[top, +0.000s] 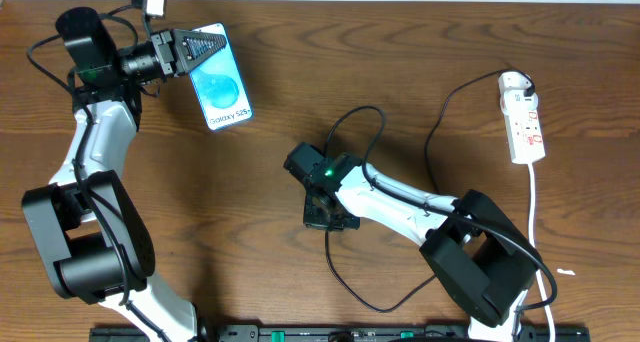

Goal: Plug charger to phone and switch on socket
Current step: 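Close the right gripper on the cable's USB-C plug and lift it, then carry the plug with the right gripper toward the phone's bottom port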

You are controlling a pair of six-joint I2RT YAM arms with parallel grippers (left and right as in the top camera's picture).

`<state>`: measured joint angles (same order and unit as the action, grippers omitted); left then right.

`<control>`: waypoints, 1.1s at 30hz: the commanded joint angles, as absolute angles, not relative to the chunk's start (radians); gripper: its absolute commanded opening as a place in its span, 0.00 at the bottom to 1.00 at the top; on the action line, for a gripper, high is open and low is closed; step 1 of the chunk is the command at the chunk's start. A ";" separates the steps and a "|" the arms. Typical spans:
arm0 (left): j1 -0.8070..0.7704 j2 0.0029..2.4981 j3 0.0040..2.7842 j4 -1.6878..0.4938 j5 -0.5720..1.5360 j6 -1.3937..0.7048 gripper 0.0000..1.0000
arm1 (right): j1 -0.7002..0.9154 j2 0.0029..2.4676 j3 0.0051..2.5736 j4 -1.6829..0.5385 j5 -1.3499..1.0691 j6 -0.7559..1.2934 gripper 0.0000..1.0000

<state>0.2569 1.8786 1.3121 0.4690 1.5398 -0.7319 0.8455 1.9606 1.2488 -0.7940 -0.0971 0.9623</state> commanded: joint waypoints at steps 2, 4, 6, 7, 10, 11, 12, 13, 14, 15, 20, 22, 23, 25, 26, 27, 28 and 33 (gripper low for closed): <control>0.257 1.874 1.332 0.473 1.560 -0.726 0.07 | 0.841 1.975 1.245 -0.800 -0.089 0.972 0.03; 0.257 1.874 1.332 0.473 1.560 -0.726 0.07 | 0.841 1.975 1.245 -0.801 -0.089 0.972 0.01; 0.257 1.874 1.332 0.473 1.560 -0.727 0.07 | 0.841 1.975 1.245 -0.801 -0.089 0.972 0.01; 0.257 1.874 1.332 0.473 1.560 -0.727 0.07 | 0.840 1.975 1.245 -0.800 -0.090 0.972 0.01; 0.257 1.874 1.332 0.473 1.560 -0.726 0.07 | 0.831 1.975 1.245 -0.791 -0.121 0.941 0.01; 0.257 1.874 1.332 0.473 1.560 -0.726 0.07 | 0.826 1.975 1.246 -0.788 -0.134 0.927 0.01; 0.257 1.874 1.332 0.473 1.560 -0.726 0.07 | 0.818 1.975 1.248 -0.786 -0.150 0.915 0.01; 0.257 1.874 1.332 0.473 1.560 -0.726 0.07 | 0.809 1.975 1.250 -0.784 -0.173 0.895 0.01; 0.257 1.874 1.332 0.473 1.560 -0.726 0.07 | 0.798 1.975 1.251 -0.779 -0.199 0.868 0.01; 0.257 1.874 1.332 0.473 1.560 -0.726 0.07 | 0.787 1.975 1.251 -0.771 -0.229 0.836 0.01; 0.257 1.874 1.332 0.474 1.560 -0.726 0.07 | 0.719 1.975 1.251 -0.721 -0.392 0.664 0.01; 0.258 1.874 1.332 0.474 1.560 -0.726 0.07 | 0.688 1.975 1.251 -0.691 -0.467 0.601 0.01; 0.259 1.874 1.332 0.474 1.559 -0.726 0.07 | 0.667 1.975 1.251 -0.661 -0.547 0.548 0.01; 0.259 1.874 1.332 0.474 1.559 -0.726 0.07 | 0.635 1.975 1.251 -0.596 -0.708 0.460 0.01; 0.259 1.874 1.332 0.474 1.559 -0.726 0.07 | 0.619 1.975 1.251 -0.564 -0.784 0.427 0.01; 0.259 1.874 1.332 0.474 1.559 -0.726 0.07 | 0.607 1.975 1.251 -0.539 -0.843 0.402 0.01; 0.259 1.874 1.332 0.474 1.559 -0.726 0.08 | 0.594 1.975 1.251 -0.508 -0.905 0.373 0.01; 0.270 1.874 1.332 0.474 1.559 -0.726 0.07 | 0.561 1.975 1.251 -0.389 -1.135 0.277 0.01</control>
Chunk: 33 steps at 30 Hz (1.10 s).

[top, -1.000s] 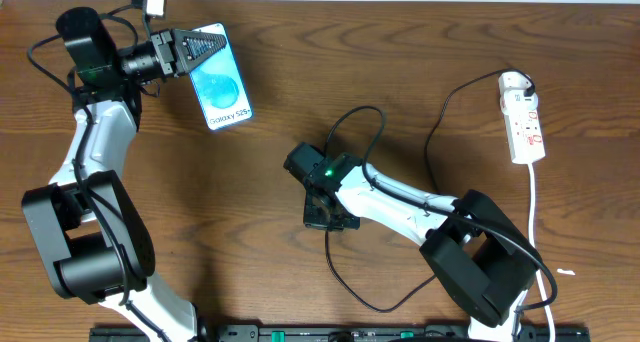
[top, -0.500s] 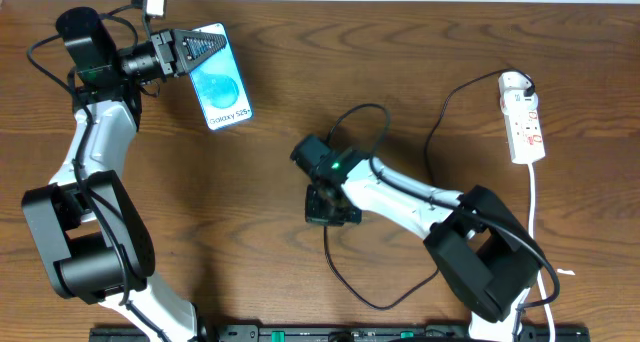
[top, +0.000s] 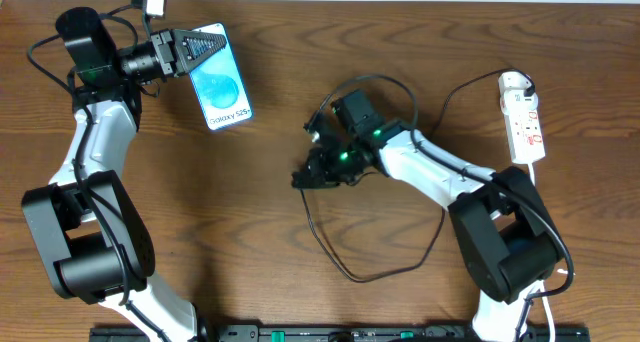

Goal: Plug charger to phone and switch on socket
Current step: 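Carry the plug with the right gripper toward the phone's bottom port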

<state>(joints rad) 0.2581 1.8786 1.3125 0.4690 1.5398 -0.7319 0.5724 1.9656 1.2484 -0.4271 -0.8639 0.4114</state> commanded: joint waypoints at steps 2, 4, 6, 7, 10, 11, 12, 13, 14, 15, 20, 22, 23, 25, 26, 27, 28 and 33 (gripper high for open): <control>0.278 1.874 1.332 0.474 1.559 -0.727 0.07 | 0.558 1.975 1.251 -0.340 -1.192 0.256 0.01; 0.284 1.874 1.332 0.474 1.559 -0.730 0.07 | 0.558 1.975 1.251 -0.284 -1.224 0.256 0.01; 0.289 1.874 1.332 0.475 1.559 -0.738 0.07 | 0.558 1.975 1.251 -0.213 -1.265 0.257 0.01; 0.290 1.874 1.332 0.476 1.559 -0.742 0.07 | 0.558 1.975 1.251 -0.183 -1.280 0.257 0.01; 0.290 1.874 1.332 0.500 1.536 -0.806 0.07 | 0.558 1.975 1.251 -0.065 -1.320 0.258 0.01; 0.290 1.874 1.332 0.515 1.530 -0.826 0.07 | 0.558 1.975 1.251 -0.049 -1.320 0.258 0.01; 0.290 1.874 1.332 0.534 1.525 -0.847 0.07 | 0.558 1.975 1.251 -0.023 -1.320 0.259 0.01; 0.290 1.874 1.332 0.564 1.525 -0.868 0.07 | 0.558 1.975 1.251 -0.002 -1.319 0.268 0.01; 0.290 1.874 1.332 0.592 1.525 -0.888 0.07 | 0.558 1.975 1.251 0.022 -1.319 0.278 0.01; 0.290 1.874 1.332 0.628 1.524 -0.919 0.07 | 0.558 1.975 1.251 0.044 -1.319 0.290 0.01; 0.290 1.874 1.332 0.788 1.469 -1.076 0.07 | 0.558 1.975 1.251 0.205 -1.311 0.413 0.01; 0.290 1.874 1.332 0.853 1.456 -1.127 0.07 | 0.558 1.975 1.251 0.271 -1.308 0.469 0.01; 0.290 1.874 1.332 0.884 1.449 -1.153 0.07 | 0.558 1.975 1.251 0.309 -1.302 0.504 0.01; 0.290 1.874 1.332 0.947 1.435 -1.208 0.07 | 0.558 1.975 1.251 0.368 -1.285 0.569 0.01; 0.290 1.874 1.332 0.970 1.429 -1.230 0.07 | 0.558 1.975 1.251 0.403 -1.282 0.601 0.01; 0.290 1.874 1.332 0.993 1.422 -1.252 0.07 | 0.558 1.975 1.251 0.427 -1.280 0.621 0.01; 0.290 1.874 1.332 1.019 1.414 -1.275 0.07 | 0.558 1.975 1.251 0.456 -1.277 0.649 0.01; 0.285 1.874 1.332 1.103 1.385 -1.365 0.07 | 0.558 1.975 1.251 0.561 -1.268 0.735 0.01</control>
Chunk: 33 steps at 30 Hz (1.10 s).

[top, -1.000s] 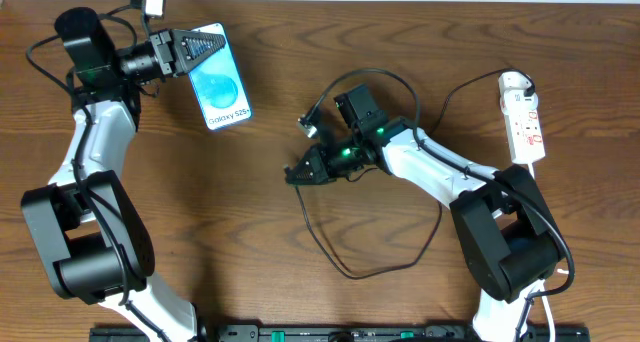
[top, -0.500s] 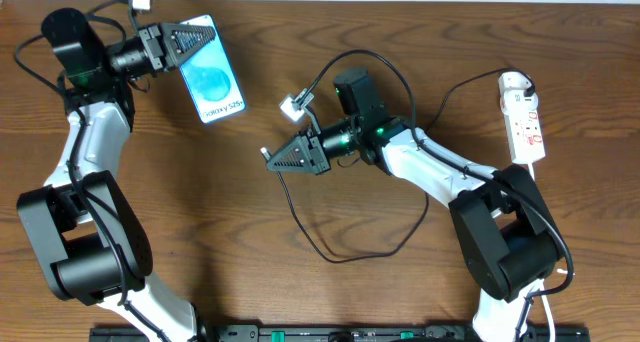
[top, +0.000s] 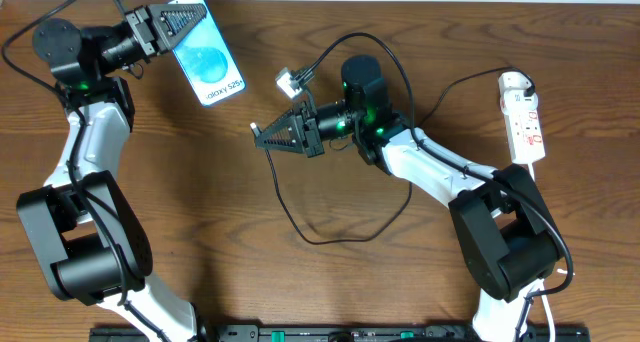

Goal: Plug charger to phone and switch on socket
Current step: 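Carry the plug with the right gripper toward the phone's bottom port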

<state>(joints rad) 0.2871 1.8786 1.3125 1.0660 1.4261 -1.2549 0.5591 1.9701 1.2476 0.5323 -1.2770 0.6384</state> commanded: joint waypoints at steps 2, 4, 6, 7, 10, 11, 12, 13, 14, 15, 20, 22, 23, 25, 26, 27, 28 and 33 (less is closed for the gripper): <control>0.280 1.874 1.332 1.110 1.378 -1.404 0.07 | 0.558 1.975 1.251 0.595 -1.266 0.760 0.01; 0.273 1.874 1.332 1.110 1.379 -1.433 0.07 | 0.558 1.975 1.251 0.620 -1.266 0.763 0.01; 0.267 1.874 1.332 1.110 1.379 -1.455 0.07 | 0.558 1.975 1.251 0.639 -1.267 0.763 0.01; 0.264 1.874 1.332 1.110 1.379 -1.462 0.07 | 0.558 1.975 1.251 0.643 -1.266 0.763 0.01; 0.251 1.874 1.332 1.110 1.380 -1.467 0.07 | 0.558 1.975 1.251 0.669 -1.266 0.763 0.01; 0.246 1.874 1.332 1.110 1.380 -1.470 0.07 | 0.558 1.975 1.251 0.677 -1.266 0.763 0.01; 0.241 1.874 1.332 1.110 1.380 -1.472 0.07 | 0.558 1.975 1.251 0.690 -1.266 0.763 0.01; 0.234 1.874 1.332 1.110 1.381 -1.472 0.07 | 0.558 1.975 1.251 0.701 -1.265 0.763 0.01; 0.229 1.874 1.332 1.110 1.383 -1.471 0.07 | 0.558 1.975 1.251 0.712 -1.264 0.763 0.01; 0.224 1.874 1.332 1.110 1.385 -1.470 0.07 | 0.558 1.975 1.251 0.720 -1.263 0.767 0.01; 0.209 1.874 1.332 1.110 1.394 -1.468 0.07 | 0.558 1.975 1.251 0.761 -1.251 0.775 0.01; 0.203 1.874 1.332 1.110 1.399 -1.468 0.07 | 0.557 1.975 1.251 0.762 -1.234 0.774 0.01; 0.200 1.874 1.332 1.110 1.402 -1.468 0.07 | 0.557 1.975 1.251 0.762 -1.227 0.774 0.01; 0.197 1.874 1.332 1.110 1.404 -1.468 0.07 | 0.557 1.975 1.251 0.765 -1.220 0.774 0.01; 0.196 1.874 1.332 1.110 1.404 -1.468 0.08 | 0.557 1.975 1.251 0.766 -1.217 0.774 0.01; 0.197 1.874 1.332 1.110 1.404 -1.468 0.07 | 0.557 1.975 1.251 0.767 -1.217 0.774 0.01; 0.197 1.874 1.332 1.110 1.405 -1.468 0.07 | 0.557 1.975 1.251 0.768 -1.217 0.774 0.01; 0.197 1.874 1.332 1.110 1.422 -1.468 0.07 | 0.557 1.975 1.251 0.768 -1.203 0.774 0.01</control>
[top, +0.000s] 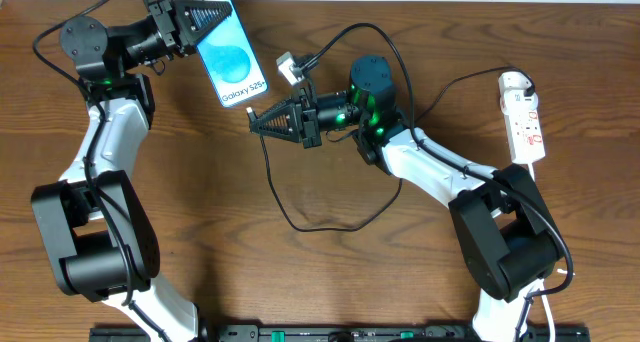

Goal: Plug charger to phone and switch on socket
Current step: 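Carry the plug with the right gripper toward the phone's bottom port, then push the plug up into the phone's port held by the left gripper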

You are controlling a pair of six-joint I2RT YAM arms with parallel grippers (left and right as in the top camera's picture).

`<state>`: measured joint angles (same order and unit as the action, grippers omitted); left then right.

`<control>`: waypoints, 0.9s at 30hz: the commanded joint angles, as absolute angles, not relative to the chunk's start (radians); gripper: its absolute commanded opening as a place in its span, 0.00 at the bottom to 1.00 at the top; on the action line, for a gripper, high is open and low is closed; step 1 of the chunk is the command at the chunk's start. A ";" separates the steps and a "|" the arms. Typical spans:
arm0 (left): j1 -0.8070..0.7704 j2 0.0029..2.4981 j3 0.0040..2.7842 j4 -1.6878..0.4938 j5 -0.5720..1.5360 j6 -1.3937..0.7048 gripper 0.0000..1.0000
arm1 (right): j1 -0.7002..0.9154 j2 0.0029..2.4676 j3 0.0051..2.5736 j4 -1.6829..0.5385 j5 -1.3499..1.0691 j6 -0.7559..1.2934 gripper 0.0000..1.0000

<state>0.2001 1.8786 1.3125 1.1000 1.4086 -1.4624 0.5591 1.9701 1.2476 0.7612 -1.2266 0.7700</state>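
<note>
A phone with a blue screen is lifted at the upper left of the overhead view, and my left gripper is shut on its top end. Its lower end points toward my right gripper, which is shut on the black charger cable just right of the phone's bottom edge. The plug tip is too small to make out. The cable loops down over the table and runs up to a white socket strip at the far right, whose switch state I cannot tell.
The wooden table carries only the cable loop and the socket strip with its white lead running to the front edge. A dark rail lines the front edge.
My left gripper has brought the phone to the right and slightly down. My right gripper has risen a little, so its tip now sits just below the phone's lower end.
The left gripper held the phone at the upper left while the right gripper was low at table centre on the cable. The right gripper then lifted the cable up and left. Phone and cable end have now come close together.
</note>
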 commanded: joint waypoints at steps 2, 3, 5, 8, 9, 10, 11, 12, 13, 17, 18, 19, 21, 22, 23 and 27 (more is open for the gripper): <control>0.197 1.874 1.332 1.110 1.430 -1.468 0.07 | 0.557 1.975 1.251 0.768 -1.194 0.774 0.01; 0.196 1.874 1.332 1.110 1.431 -1.468 0.07 | 0.557 1.975 1.251 0.769 -1.190 0.774 0.01; 0.195 1.874 1.332 1.110 1.432 -1.468 0.07 | 0.557 1.975 1.251 0.770 -1.184 0.775 0.01; 0.195 1.874 1.332 1.110 1.432 -1.468 0.07 | 0.557 1.975 1.251 0.771 -1.183 0.775 0.01; 0.195 1.874 1.332 1.110 1.432 -1.468 0.07 | 0.557 1.975 1.251 0.771 -1.182 0.778 0.01; 0.195 1.874 1.332 1.110 1.432 -1.468 0.07 | 0.557 1.975 1.251 0.771 -1.180 0.780 0.01; 0.195 1.874 1.332 1.110 1.433 -1.468 0.08 | 0.557 1.975 1.251 0.771 -1.180 0.781 0.01; 0.195 1.874 1.332 1.110 1.436 -1.468 0.08 | 0.557 1.975 1.251 0.774 -1.180 0.781 0.01; 0.195 1.874 1.332 1.110 1.442 -1.466 0.07 | 0.557 1.975 1.251 0.778 -1.180 0.782 0.01; 0.195 1.874 1.332 1.110 1.459 -1.453 0.08 | 0.557 1.975 1.251 0.795 -1.179 0.797 0.01; 0.194 1.874 1.332 1.110 1.458 -1.453 0.08 | 0.557 1.975 1.251 0.797 -1.179 0.797 0.01; 0.192 1.874 1.332 1.110 1.457 -1.454 0.07 | 0.557 1.975 1.251 0.797 -1.179 0.797 0.01; 0.189 1.874 1.332 1.109 1.454 -1.454 0.07 | 0.557 1.975 1.251 0.797 -1.179 0.797 0.01; 0.185 1.874 1.332 1.110 1.454 -1.454 0.07 | 0.557 1.975 1.251 0.796 -1.180 0.797 0.01; 0.183 1.874 1.332 1.110 1.452 -1.454 0.07 | 0.557 1.975 1.251 0.797 -1.180 0.797 0.01; 0.170 1.874 1.332 1.109 1.439 -1.454 0.07 | 0.557 1.975 1.251 0.796 -1.180 0.797 0.01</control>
